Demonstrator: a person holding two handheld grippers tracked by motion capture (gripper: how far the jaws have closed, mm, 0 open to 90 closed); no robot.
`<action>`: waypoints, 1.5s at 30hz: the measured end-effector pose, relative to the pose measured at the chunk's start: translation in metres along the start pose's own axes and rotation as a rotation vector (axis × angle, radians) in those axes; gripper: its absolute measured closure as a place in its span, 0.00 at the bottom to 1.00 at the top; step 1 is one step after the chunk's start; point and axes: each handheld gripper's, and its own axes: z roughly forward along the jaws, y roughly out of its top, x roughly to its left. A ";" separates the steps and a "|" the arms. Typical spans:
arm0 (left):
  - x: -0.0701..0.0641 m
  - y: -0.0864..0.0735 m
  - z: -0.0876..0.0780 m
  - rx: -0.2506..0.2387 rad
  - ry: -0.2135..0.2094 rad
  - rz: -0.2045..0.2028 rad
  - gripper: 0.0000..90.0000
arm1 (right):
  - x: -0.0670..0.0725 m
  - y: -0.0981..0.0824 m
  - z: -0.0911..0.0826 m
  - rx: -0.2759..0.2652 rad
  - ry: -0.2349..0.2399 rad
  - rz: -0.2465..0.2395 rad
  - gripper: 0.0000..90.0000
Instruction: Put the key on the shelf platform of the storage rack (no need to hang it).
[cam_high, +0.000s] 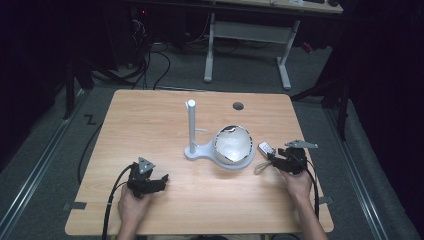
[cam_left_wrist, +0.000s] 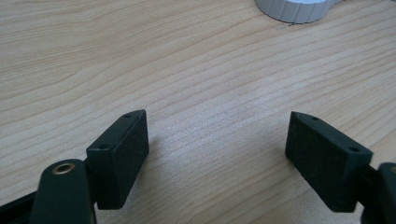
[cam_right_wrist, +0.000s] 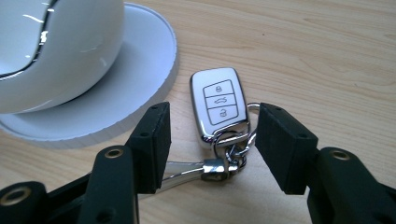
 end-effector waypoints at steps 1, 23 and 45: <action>0.000 0.000 0.000 0.000 0.000 0.000 0.24 | -0.001 0.001 0.001 0.000 -0.005 -0.006 0.51; 0.000 0.000 0.000 0.000 0.000 0.000 0.24 | 0.001 0.027 0.033 0.051 -0.004 -0.036 0.51; 0.000 0.000 0.000 -0.001 -0.002 0.000 0.24 | 0.001 0.020 0.054 0.122 -0.017 -0.065 0.51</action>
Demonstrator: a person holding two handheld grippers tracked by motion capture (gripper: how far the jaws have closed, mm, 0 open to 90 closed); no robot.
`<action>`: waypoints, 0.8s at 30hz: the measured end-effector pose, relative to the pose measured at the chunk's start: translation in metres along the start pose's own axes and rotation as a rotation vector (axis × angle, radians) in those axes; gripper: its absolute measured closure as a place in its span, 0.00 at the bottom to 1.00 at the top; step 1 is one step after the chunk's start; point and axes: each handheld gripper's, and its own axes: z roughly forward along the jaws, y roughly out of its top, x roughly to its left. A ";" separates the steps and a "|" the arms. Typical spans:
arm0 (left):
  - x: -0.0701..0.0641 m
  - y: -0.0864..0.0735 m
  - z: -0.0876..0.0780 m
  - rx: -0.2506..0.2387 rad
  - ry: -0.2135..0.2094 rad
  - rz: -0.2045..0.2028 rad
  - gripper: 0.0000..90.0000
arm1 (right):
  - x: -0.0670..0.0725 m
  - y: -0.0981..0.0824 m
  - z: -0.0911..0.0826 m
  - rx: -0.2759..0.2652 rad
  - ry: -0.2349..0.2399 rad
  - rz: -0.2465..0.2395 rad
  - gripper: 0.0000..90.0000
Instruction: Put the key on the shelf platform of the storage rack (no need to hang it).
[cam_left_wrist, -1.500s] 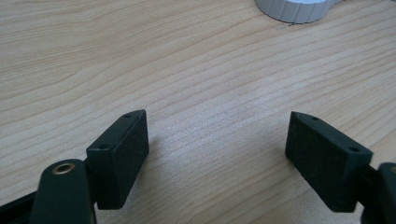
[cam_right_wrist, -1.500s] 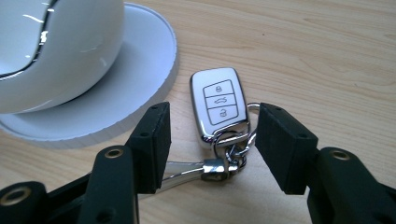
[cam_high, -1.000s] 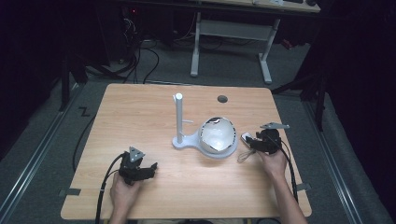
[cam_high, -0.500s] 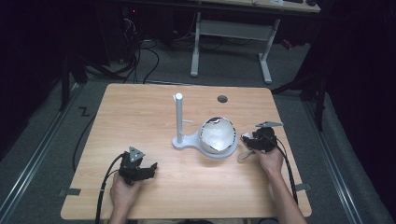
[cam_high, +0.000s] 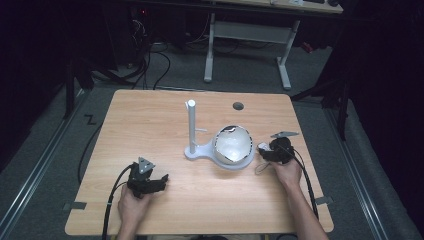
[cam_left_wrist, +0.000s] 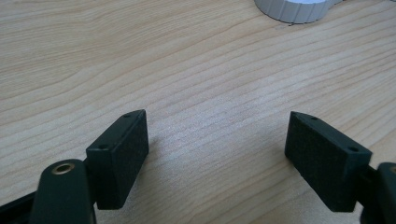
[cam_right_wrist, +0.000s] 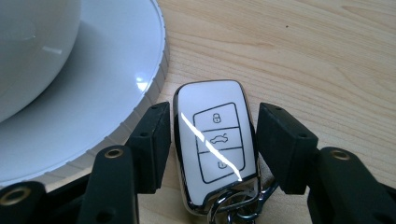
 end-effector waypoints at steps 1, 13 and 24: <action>0.000 0.000 0.000 0.001 0.000 0.001 0.24 | 0.001 0.000 0.001 0.002 -0.006 -0.008 0.52; 0.000 0.000 0.000 0.001 0.000 0.001 0.25 | 0.000 -0.001 0.004 0.009 0.003 -0.023 0.55; 0.000 0.000 0.000 0.000 0.000 0.000 0.24 | -0.002 0.003 -0.012 -0.028 0.024 -0.007 0.56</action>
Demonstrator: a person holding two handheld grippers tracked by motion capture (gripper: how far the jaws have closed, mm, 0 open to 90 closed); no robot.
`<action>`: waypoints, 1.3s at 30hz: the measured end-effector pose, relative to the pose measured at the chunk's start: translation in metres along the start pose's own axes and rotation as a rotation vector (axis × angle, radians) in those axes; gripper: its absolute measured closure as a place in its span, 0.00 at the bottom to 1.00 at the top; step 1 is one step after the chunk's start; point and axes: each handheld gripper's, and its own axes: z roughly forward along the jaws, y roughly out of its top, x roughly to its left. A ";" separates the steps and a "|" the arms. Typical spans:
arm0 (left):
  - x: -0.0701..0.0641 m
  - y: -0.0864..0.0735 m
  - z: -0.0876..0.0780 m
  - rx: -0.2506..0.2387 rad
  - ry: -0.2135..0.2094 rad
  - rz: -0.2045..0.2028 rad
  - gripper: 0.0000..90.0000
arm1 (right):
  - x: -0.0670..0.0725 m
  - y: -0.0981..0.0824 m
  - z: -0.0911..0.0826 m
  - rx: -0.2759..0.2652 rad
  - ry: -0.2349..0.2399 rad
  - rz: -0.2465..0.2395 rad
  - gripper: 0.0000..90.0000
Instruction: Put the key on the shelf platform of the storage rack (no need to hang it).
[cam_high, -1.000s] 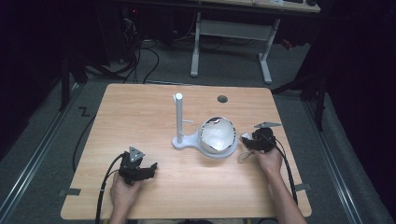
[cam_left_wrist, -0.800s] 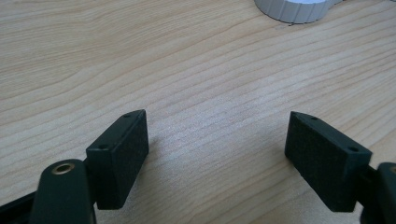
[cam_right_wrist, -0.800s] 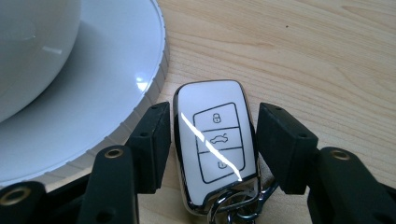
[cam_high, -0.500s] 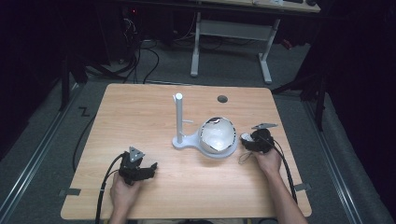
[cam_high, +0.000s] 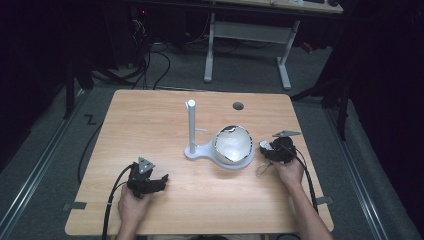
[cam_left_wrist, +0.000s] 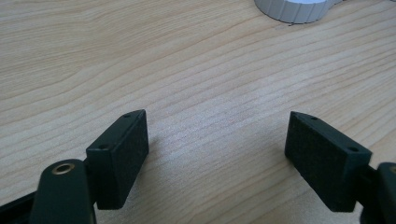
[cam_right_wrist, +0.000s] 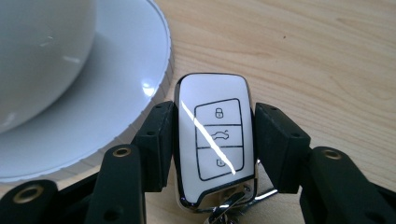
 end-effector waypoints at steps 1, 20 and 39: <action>0.000 0.000 0.000 0.000 0.000 0.000 0.25 | 0.000 0.001 -0.002 -0.003 -0.002 -0.003 0.56; 0.000 0.000 0.000 0.000 -0.002 0.000 0.25 | 0.000 0.008 -0.045 -0.078 0.037 0.007 0.56; 0.000 0.000 0.000 0.000 -0.001 0.001 0.24 | 0.003 0.014 -0.085 -0.129 0.105 -0.005 0.56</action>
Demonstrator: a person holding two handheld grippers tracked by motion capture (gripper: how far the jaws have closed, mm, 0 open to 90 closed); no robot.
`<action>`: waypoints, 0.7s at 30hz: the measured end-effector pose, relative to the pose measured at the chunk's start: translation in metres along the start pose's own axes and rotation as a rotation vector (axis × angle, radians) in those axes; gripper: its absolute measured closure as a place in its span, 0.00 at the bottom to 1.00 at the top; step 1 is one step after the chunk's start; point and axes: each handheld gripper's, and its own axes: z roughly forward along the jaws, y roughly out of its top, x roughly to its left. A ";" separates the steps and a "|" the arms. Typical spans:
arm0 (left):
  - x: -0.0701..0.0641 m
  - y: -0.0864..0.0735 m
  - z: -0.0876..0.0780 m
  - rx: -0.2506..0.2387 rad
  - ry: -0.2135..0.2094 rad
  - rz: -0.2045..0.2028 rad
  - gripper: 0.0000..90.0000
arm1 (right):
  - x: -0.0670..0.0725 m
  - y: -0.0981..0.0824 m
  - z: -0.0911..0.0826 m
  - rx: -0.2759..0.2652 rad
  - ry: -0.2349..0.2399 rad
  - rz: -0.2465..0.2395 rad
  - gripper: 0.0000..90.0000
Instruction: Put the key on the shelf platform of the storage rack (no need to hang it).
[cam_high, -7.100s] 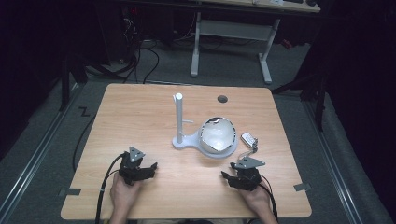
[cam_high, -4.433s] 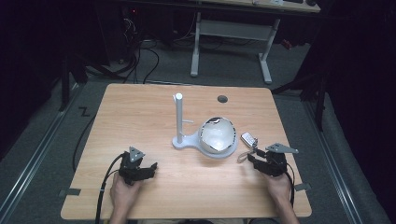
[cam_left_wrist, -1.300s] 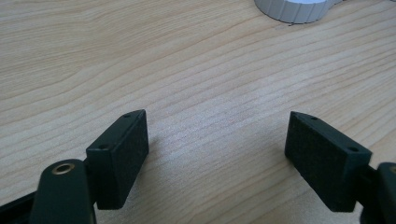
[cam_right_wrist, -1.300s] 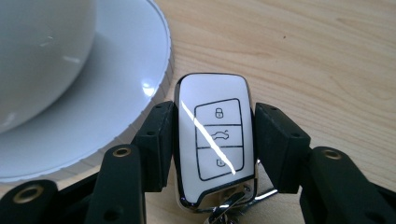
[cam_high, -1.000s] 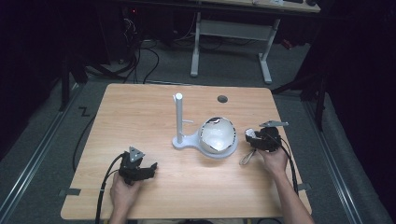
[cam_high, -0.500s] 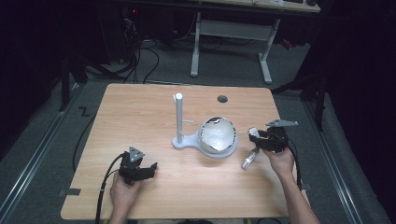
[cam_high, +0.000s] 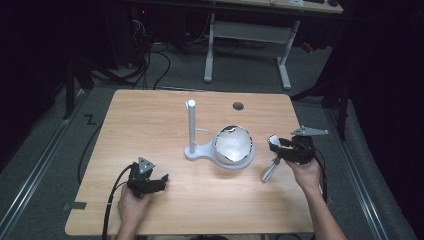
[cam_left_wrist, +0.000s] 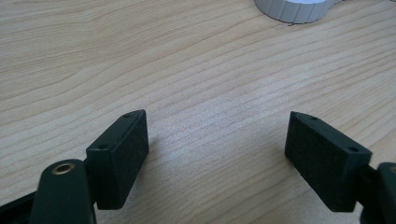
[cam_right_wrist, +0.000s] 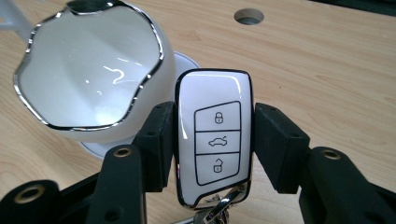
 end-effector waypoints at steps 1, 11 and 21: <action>0.000 0.000 0.000 0.000 0.000 0.000 0.24 | 0.003 0.003 -0.003 -0.006 0.003 -0.011 0.56; 0.000 0.000 0.000 0.000 -0.001 0.000 0.24 | 0.019 0.017 -0.019 -0.041 0.038 -0.045 0.56; 0.000 0.000 0.000 0.000 0.000 0.000 0.24 | 0.034 0.035 -0.028 -0.068 0.086 -0.080 0.56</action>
